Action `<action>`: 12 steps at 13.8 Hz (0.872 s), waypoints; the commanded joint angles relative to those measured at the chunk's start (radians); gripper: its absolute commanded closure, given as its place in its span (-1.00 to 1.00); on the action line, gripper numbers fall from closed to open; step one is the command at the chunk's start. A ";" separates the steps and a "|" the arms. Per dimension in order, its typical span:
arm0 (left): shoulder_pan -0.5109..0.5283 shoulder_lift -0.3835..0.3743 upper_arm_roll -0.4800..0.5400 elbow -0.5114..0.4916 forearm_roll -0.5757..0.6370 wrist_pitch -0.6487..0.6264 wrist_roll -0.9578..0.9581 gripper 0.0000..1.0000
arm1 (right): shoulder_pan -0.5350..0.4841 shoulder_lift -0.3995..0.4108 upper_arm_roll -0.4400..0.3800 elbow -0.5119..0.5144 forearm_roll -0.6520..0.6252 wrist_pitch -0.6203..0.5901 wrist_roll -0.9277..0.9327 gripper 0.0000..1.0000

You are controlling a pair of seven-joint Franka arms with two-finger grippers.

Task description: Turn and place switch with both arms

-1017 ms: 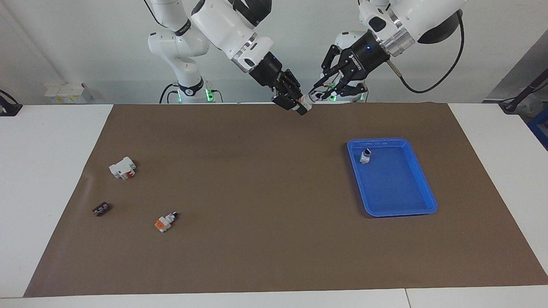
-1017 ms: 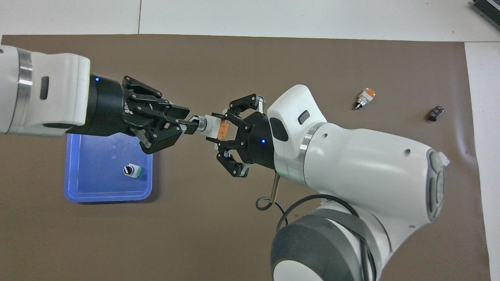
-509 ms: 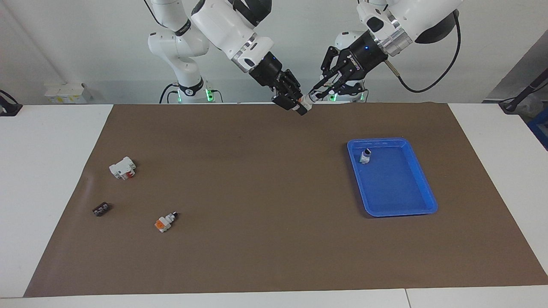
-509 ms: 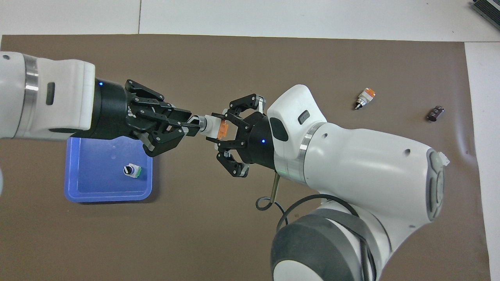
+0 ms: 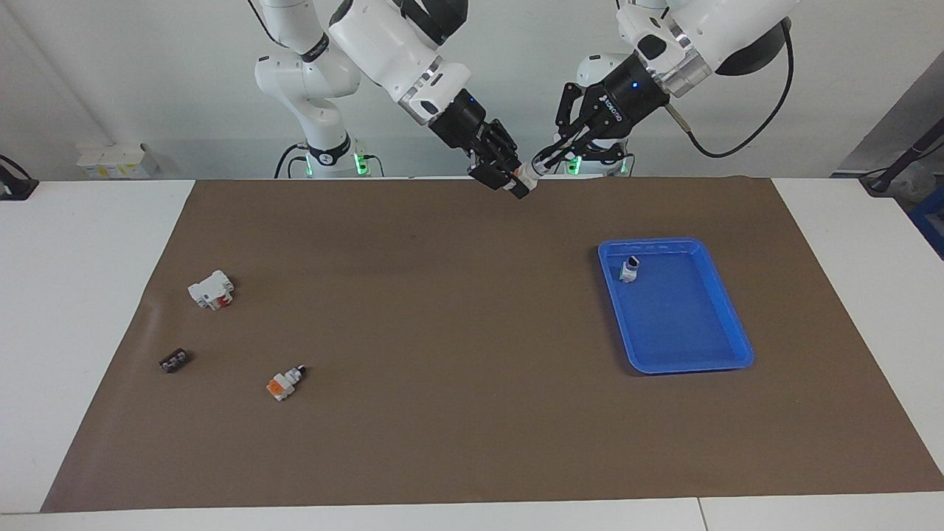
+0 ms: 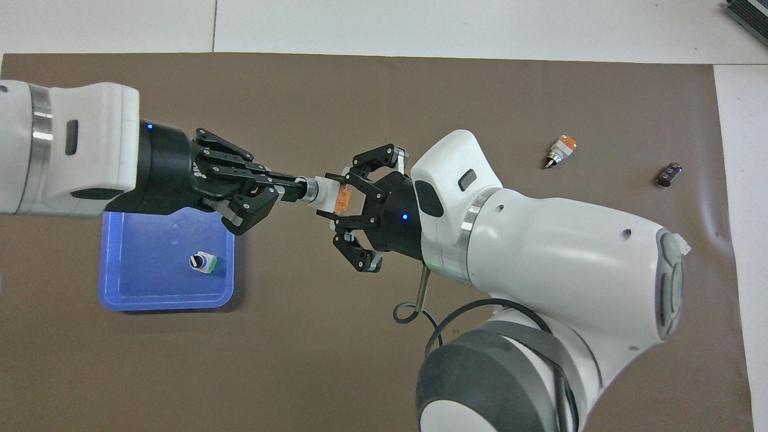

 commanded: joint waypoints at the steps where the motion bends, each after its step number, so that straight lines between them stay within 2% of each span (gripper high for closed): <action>1: -0.007 -0.048 -0.003 -0.030 -0.016 -0.002 -0.187 1.00 | -0.010 -0.014 0.009 -0.016 -0.002 0.012 0.018 1.00; 8: -0.006 -0.065 -0.002 -0.028 0.021 -0.058 -0.485 1.00 | -0.010 -0.014 0.009 -0.016 -0.002 0.011 0.018 1.00; 12: -0.004 -0.079 -0.002 -0.027 0.015 -0.068 -0.727 1.00 | -0.012 -0.014 0.009 -0.016 -0.002 0.011 0.017 1.00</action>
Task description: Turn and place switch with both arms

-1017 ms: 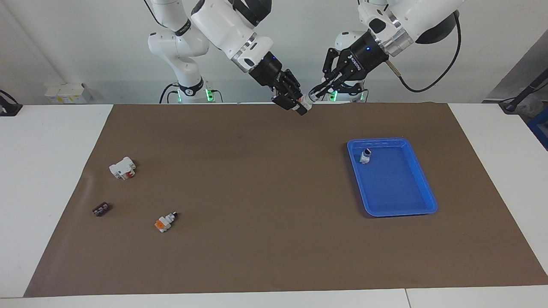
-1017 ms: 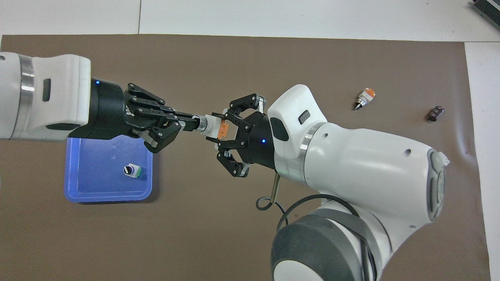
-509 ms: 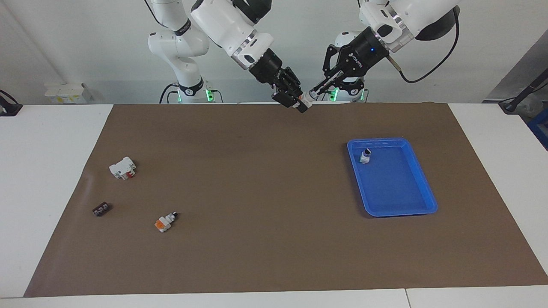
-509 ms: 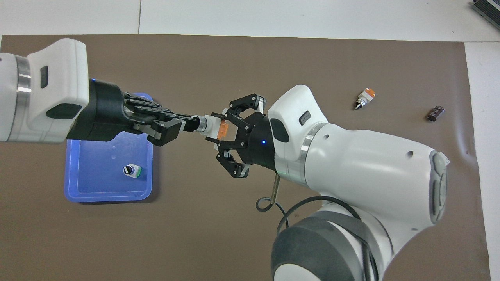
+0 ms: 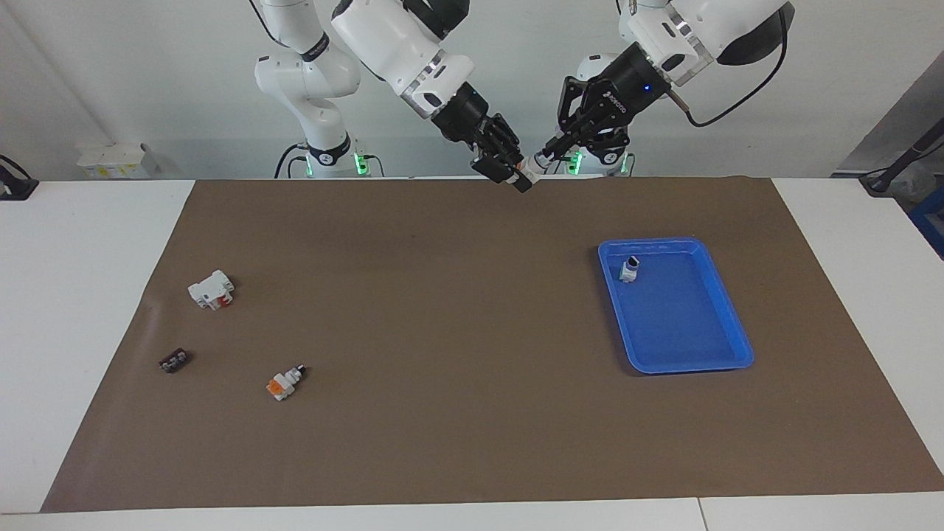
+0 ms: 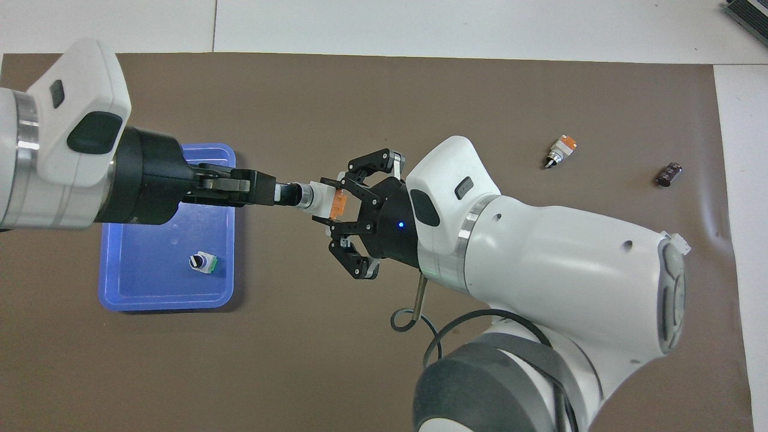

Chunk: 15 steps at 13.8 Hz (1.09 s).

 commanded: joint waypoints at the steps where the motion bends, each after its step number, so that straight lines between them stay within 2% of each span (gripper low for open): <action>1: -0.006 -0.062 -0.001 -0.028 -0.005 -0.065 -0.187 1.00 | -0.015 0.002 0.005 -0.014 -0.003 0.014 0.017 1.00; 3: -0.008 -0.064 -0.002 -0.027 -0.010 -0.098 -0.332 1.00 | -0.015 0.002 0.005 -0.014 -0.003 0.014 0.017 1.00; 13: -0.003 -0.065 -0.001 -0.007 -0.027 -0.079 -0.922 1.00 | -0.015 0.002 0.005 -0.014 -0.003 0.014 0.017 1.00; 15: 0.000 -0.068 0.001 -0.010 -0.028 -0.081 -0.969 1.00 | -0.015 0.002 0.005 -0.014 -0.003 0.014 0.017 1.00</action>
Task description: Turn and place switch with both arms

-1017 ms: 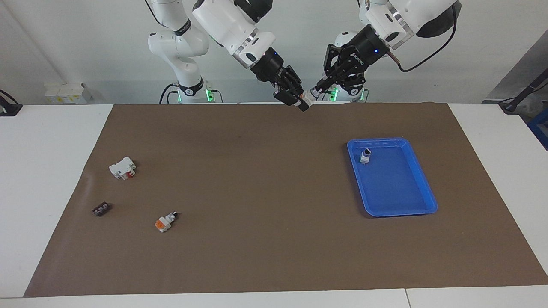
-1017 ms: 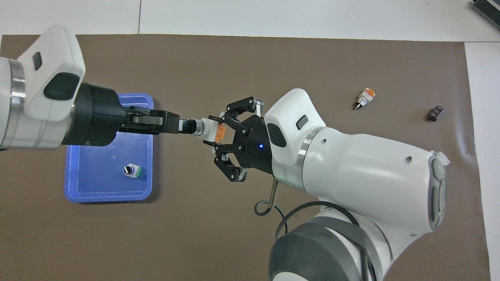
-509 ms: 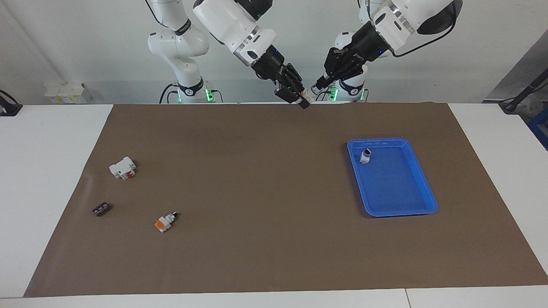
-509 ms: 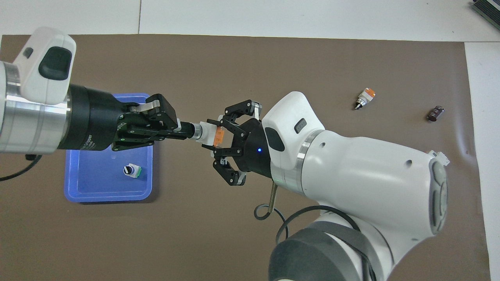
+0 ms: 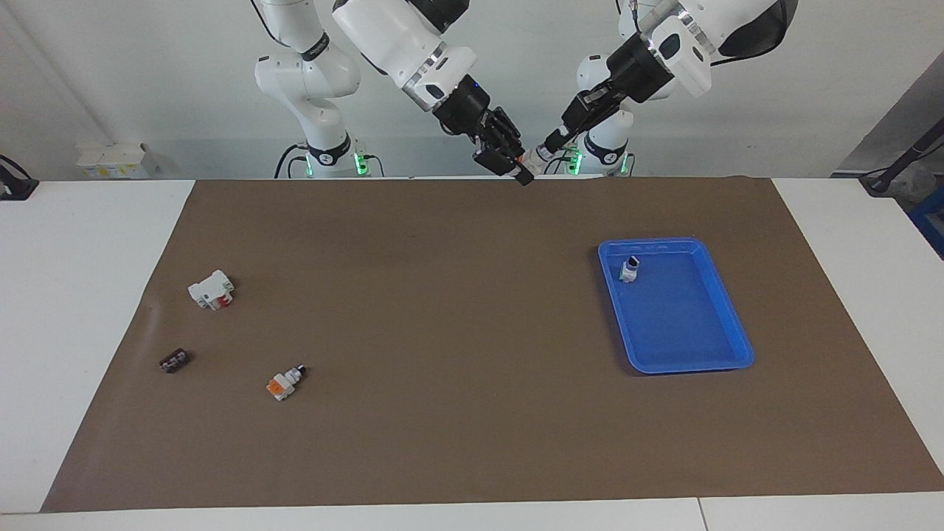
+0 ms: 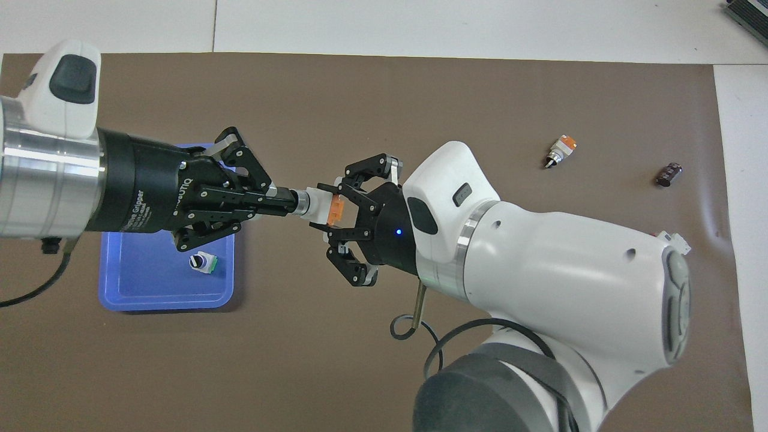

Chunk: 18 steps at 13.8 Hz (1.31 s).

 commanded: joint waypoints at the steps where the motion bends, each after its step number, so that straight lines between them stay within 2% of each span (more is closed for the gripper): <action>1: 0.002 -0.053 -0.001 -0.012 -0.032 -0.060 -0.117 1.00 | -0.017 0.018 0.004 -0.013 -0.003 0.031 0.017 1.00; 3: 0.002 -0.053 0.001 -0.012 -0.032 -0.057 -0.232 1.00 | -0.017 0.018 0.004 -0.013 -0.003 0.030 0.017 1.00; 6: 0.004 -0.053 -0.001 -0.014 -0.032 -0.057 -0.288 1.00 | -0.017 0.018 0.004 -0.013 -0.003 0.030 0.017 1.00; 16: 0.007 -0.054 0.010 -0.012 -0.035 -0.053 -0.331 1.00 | -0.017 0.017 0.004 -0.015 -0.003 0.029 0.021 1.00; 17: 0.007 -0.054 0.011 -0.012 -0.035 -0.053 -0.332 1.00 | -0.017 0.018 0.004 -0.013 -0.003 0.028 0.031 -0.98; 18: 0.007 -0.054 0.014 -0.012 -0.031 -0.047 -0.343 1.00 | -0.019 0.018 0.004 -0.013 -0.003 0.029 0.034 -1.00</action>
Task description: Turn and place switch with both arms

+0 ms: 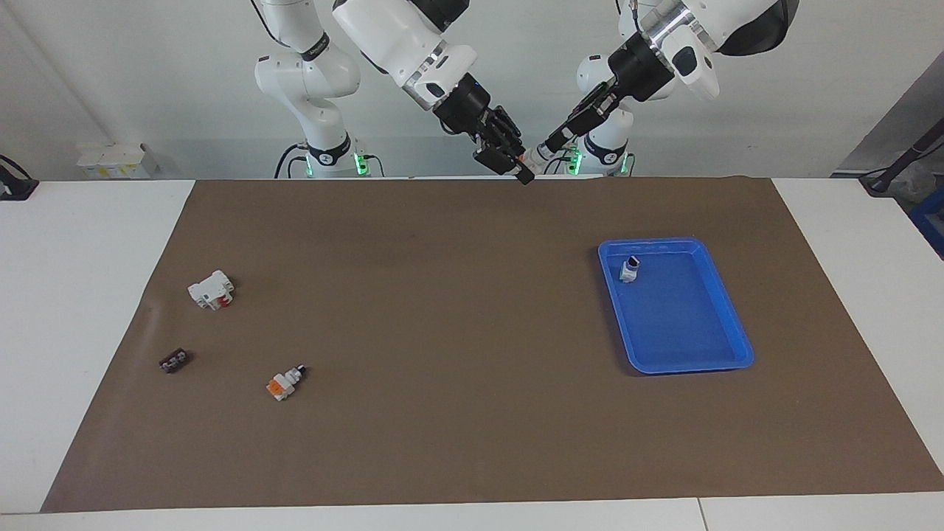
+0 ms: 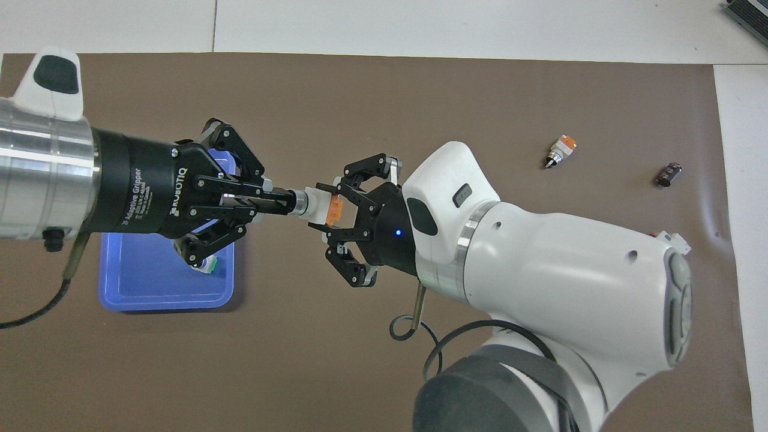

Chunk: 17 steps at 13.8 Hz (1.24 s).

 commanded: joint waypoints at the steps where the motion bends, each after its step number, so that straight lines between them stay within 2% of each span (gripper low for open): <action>1: 0.006 -0.047 0.008 -0.011 -0.014 -0.041 -0.040 1.00 | -0.017 0.016 0.005 -0.012 -0.003 0.024 0.026 -1.00; 6: 0.009 -0.053 0.010 -0.021 0.007 -0.035 -0.050 1.00 | -0.032 0.018 -0.001 -0.011 -0.003 0.019 0.026 -1.00; 9: 0.045 -0.058 0.008 -0.061 0.044 0.049 -0.022 1.00 | -0.084 0.016 -0.006 -0.011 -0.003 0.015 0.029 -1.00; 11: 0.040 -0.117 0.005 -0.199 0.131 0.147 0.057 1.00 | -0.149 0.016 -0.008 -0.012 -0.003 0.012 0.031 -1.00; 13: 0.040 -0.183 0.005 -0.348 0.179 0.190 0.203 1.00 | -0.204 0.019 -0.008 -0.012 -0.003 0.012 0.031 -1.00; 15: 0.055 -0.185 0.007 -0.409 0.204 0.198 0.321 1.00 | -0.245 0.019 -0.009 -0.018 -0.005 0.006 0.032 -1.00; 17: 0.075 -0.200 0.007 -0.474 0.297 0.207 0.483 1.00 | -0.287 0.018 -0.011 -0.025 -0.005 -0.023 0.032 -1.00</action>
